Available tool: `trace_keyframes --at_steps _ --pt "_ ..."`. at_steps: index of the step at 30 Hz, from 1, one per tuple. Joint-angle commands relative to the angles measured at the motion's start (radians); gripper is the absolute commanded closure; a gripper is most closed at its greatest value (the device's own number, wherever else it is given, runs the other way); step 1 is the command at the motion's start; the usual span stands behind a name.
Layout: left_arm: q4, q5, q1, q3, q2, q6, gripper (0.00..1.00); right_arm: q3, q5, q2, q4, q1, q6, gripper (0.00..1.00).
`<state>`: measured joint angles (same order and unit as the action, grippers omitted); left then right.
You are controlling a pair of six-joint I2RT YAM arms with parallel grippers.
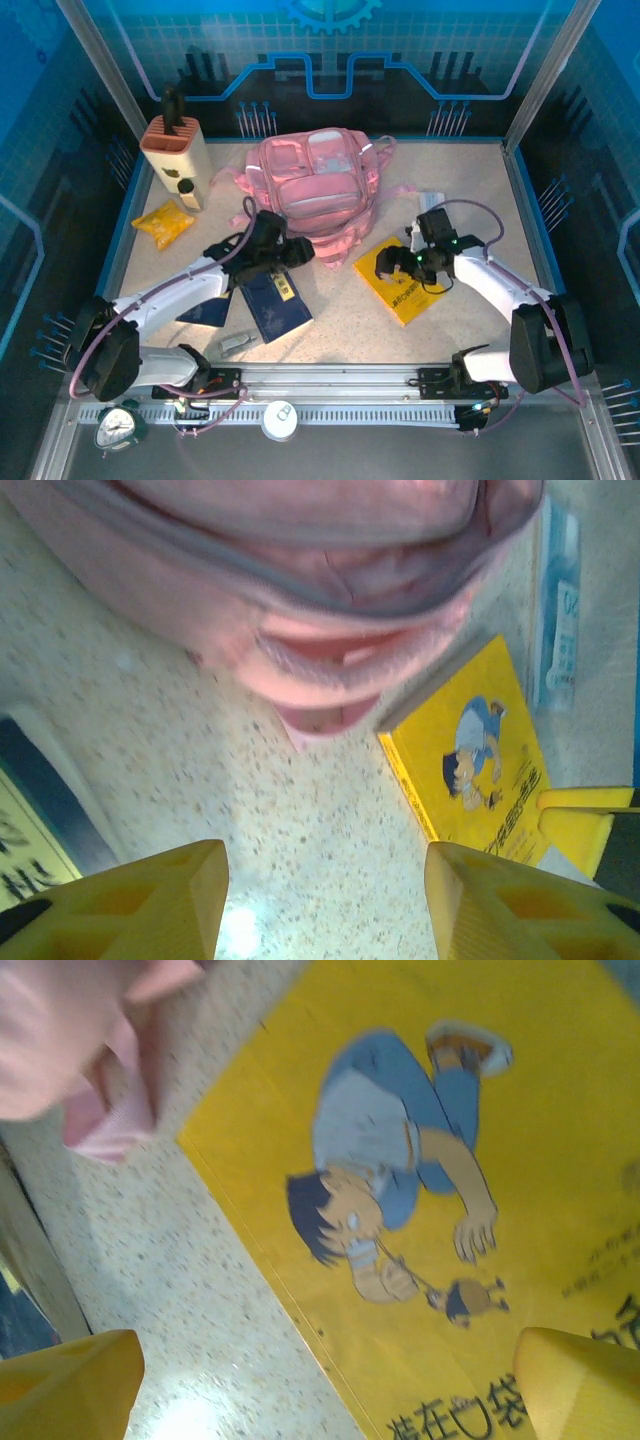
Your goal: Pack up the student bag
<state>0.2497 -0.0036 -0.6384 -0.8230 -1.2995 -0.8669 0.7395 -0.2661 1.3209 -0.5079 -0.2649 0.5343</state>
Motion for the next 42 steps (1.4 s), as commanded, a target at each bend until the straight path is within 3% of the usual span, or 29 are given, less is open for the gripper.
trace_keyframes --at_steps 1,9,16,19,22,26,33,37,42 --pt "-0.038 -0.133 -0.088 0.017 -0.005 -0.154 0.45 -0.057 -0.109 -0.017 0.049 0.015 0.009 0.02" --pt "-0.066 -0.242 -0.232 0.027 -0.050 -0.277 0.44 -0.163 -0.160 -0.013 0.095 -0.019 0.072 0.00" --pt "0.014 -0.314 -0.275 0.048 0.006 -0.313 0.44 -0.181 -0.135 -0.051 0.191 -0.264 0.295 0.00" --pt "0.049 -0.322 -0.287 0.091 0.068 -0.330 0.43 -0.158 -0.053 -0.093 0.237 -0.395 0.394 0.00" --pt "0.111 -0.345 -0.308 0.113 0.136 -0.362 0.43 -0.097 0.063 -0.133 0.168 -0.458 0.378 0.01" --pt "0.105 -0.343 -0.336 0.123 0.175 -0.361 0.44 -0.091 0.124 -0.185 0.059 -0.401 0.301 0.00" --pt "0.050 -0.345 -0.399 0.064 0.093 -0.365 0.44 -0.117 0.186 -0.265 -0.090 -0.183 0.108 0.00" --pt "0.023 -0.335 -0.437 0.003 0.008 -0.360 0.44 -0.162 0.129 -0.251 -0.066 -0.017 0.064 0.00" --pt "-0.019 -0.320 -0.458 -0.052 -0.075 -0.351 0.43 -0.183 0.087 -0.205 -0.023 0.025 0.052 0.00"
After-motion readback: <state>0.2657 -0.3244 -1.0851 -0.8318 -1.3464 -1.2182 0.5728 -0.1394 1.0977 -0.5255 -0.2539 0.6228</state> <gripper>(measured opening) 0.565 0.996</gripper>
